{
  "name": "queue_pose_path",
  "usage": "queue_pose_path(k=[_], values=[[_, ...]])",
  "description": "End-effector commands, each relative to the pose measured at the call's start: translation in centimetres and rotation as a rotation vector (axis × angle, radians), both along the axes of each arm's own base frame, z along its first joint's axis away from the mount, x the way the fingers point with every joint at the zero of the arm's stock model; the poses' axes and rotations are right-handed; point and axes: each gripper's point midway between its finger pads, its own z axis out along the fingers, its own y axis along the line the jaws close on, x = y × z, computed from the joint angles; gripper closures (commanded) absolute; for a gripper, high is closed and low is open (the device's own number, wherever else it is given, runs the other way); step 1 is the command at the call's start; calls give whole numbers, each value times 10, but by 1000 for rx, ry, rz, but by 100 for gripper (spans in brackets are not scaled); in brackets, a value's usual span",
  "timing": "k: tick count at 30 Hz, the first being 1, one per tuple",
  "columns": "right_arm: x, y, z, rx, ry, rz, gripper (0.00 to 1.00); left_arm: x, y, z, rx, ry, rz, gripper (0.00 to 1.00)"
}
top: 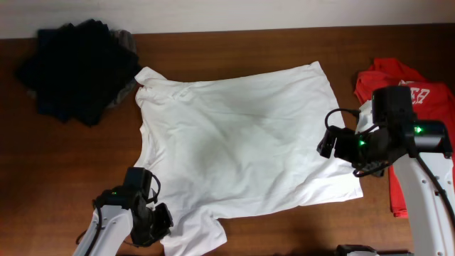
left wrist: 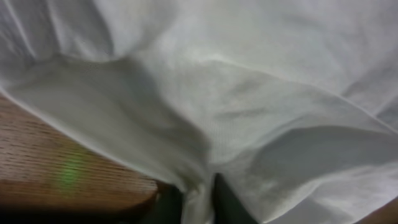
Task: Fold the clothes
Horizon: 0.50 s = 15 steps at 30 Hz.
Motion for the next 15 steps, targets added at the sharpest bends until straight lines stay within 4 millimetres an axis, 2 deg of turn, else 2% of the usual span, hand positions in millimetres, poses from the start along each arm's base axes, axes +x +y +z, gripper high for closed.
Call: queue_pose_path(k=[1, 8, 11, 15], values=[[0, -25, -13, -119, 60, -114, 2, -2, -1, -1, -6, 9, 2, 89], [-4, -35, -45, -144, 231, -281, 2, -2, -1, -1, -6, 9, 2, 89], [-19, -58, -53, -252, 264, -469, 2, -2, -1, -1, -6, 9, 2, 89], [-35, -78, -62, -267, 282, -532, 2, -2, -1, -1, -6, 10, 2, 89]])
